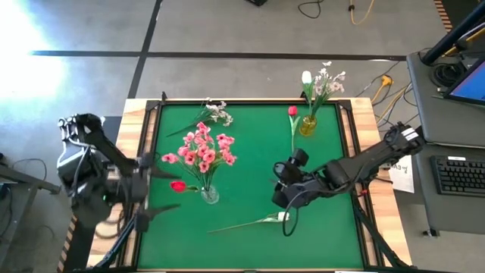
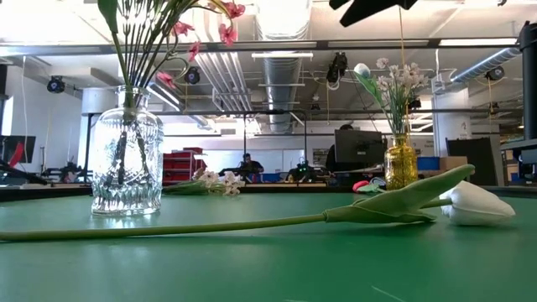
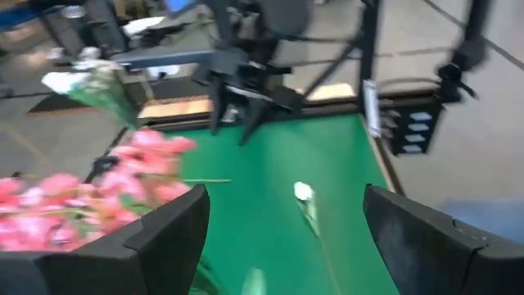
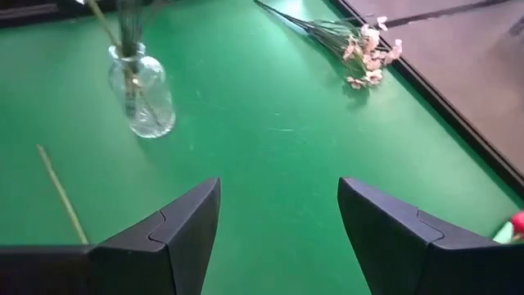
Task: Sort flowers into vase by color
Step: Put the white flowers into the yellow vase
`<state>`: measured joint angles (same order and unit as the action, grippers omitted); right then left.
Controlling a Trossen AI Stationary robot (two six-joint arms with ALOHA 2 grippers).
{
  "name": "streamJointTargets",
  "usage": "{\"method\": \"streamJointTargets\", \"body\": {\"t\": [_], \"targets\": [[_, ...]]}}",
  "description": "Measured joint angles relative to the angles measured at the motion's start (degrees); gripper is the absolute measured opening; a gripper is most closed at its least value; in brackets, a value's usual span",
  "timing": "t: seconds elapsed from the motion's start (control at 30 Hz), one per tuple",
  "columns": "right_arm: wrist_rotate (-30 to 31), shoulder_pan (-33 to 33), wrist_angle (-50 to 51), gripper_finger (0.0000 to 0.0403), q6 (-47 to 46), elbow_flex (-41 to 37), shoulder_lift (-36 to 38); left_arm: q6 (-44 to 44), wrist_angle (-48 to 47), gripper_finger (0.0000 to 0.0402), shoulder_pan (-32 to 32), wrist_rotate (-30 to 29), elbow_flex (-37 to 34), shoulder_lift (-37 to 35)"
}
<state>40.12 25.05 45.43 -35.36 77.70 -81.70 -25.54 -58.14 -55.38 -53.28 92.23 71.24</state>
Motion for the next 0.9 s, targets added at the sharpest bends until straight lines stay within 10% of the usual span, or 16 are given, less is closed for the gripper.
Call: {"method": "streamJointTargets", "body": {"t": [0.3, 0.9], "targets": [[-0.2, 2.4, 0.3, 0.0238, 1.9, 0.2, 0.6, -2.1, 0.1, 0.0306, -12.4, -3.1, 0.0, 9.2], [0.1, 3.2, -1.5, 0.024, 9.4, 1.4, 10.1, -12.7, 10.8, 0.0267, -5.5, -8.2, 0.9, 29.9]]}}
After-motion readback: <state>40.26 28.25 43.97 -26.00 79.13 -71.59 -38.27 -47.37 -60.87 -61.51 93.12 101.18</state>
